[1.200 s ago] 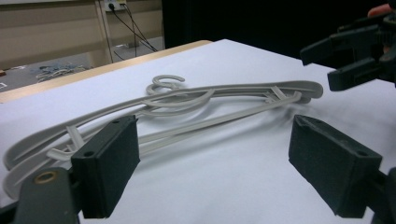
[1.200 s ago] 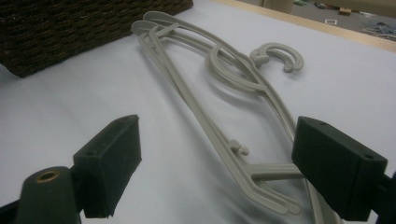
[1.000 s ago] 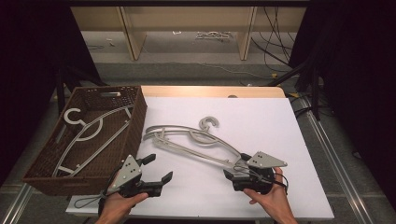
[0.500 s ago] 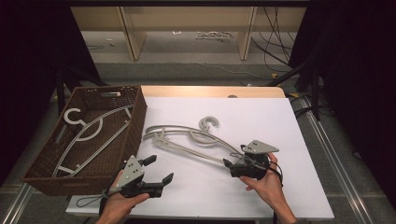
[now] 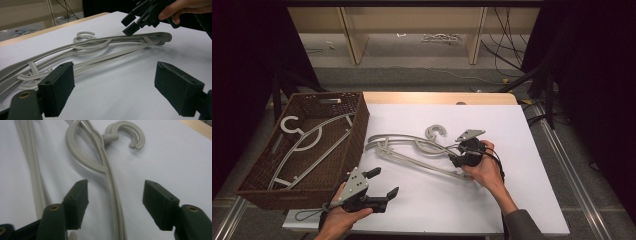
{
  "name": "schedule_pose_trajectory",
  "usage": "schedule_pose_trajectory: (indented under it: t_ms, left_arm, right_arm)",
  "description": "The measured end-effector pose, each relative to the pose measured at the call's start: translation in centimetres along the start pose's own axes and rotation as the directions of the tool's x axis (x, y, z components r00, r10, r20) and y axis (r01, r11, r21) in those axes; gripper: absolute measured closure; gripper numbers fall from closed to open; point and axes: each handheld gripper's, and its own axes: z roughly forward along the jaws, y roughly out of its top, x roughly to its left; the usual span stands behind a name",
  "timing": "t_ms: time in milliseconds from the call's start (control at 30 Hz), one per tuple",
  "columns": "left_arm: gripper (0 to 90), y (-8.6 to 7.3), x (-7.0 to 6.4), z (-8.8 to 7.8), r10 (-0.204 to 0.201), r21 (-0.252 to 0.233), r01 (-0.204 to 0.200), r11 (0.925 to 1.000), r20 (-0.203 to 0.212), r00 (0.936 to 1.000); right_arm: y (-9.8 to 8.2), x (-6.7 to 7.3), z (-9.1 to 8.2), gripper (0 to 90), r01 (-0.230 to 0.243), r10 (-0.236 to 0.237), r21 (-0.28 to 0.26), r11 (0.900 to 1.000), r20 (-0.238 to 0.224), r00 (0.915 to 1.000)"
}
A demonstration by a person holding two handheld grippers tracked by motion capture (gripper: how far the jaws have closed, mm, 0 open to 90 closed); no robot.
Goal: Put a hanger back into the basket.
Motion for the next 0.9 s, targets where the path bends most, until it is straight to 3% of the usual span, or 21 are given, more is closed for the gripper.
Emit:
schedule_pose_trajectory:
  t_ms: [67, 233, 300, 467, 900]
  left_arm:
    - [16.3, 0.0, 0.0, 0.0, 0.0, 0.001, 0.0, 1.0, 0.001, 1.0]
    - [16.5, 0.0, 0.0, 0.0, 0.014, 0.007, -0.014, 0.9999, 0.003, 0.9999]
    - [16.6, 0.0, 0.0, 0.1, 0.011, 0.007, -0.011, 0.9999, 0.002, 0.9999]
    - [17.2, 0.0, -0.1, 0.1, 0.006, 0.006, -0.006, 1.0, -0.003, 1.0]
    - [17.8, -0.1, -0.1, 0.1, 0.028, 0.016, -0.029, 0.9995, 0.006, 0.9996]
  right_arm:
    - [0.6, -0.4, 0.4, 42.6, 0.035, -0.035, 0.038, 0.999, 0.002, 0.9994]
    - [1.4, -0.8, 1.5, 47.6, 0.033, -0.031, 0.075, 0.997, -0.02, 0.9993]
    - [1.6, -0.9, 2.0, 50.3, 0.051, -0.047, 0.104, 0.993, -0.038, 0.9982]
    - [2.0, -0.6, 3.0, 57.1, 0.089, -0.084, 0.169, 0.982, -0.035, 0.9959]
    - [2.2, -0.9, 5.0, 75.6, 0.11, -0.09, 0.223, 0.969, -0.096, 0.9913]
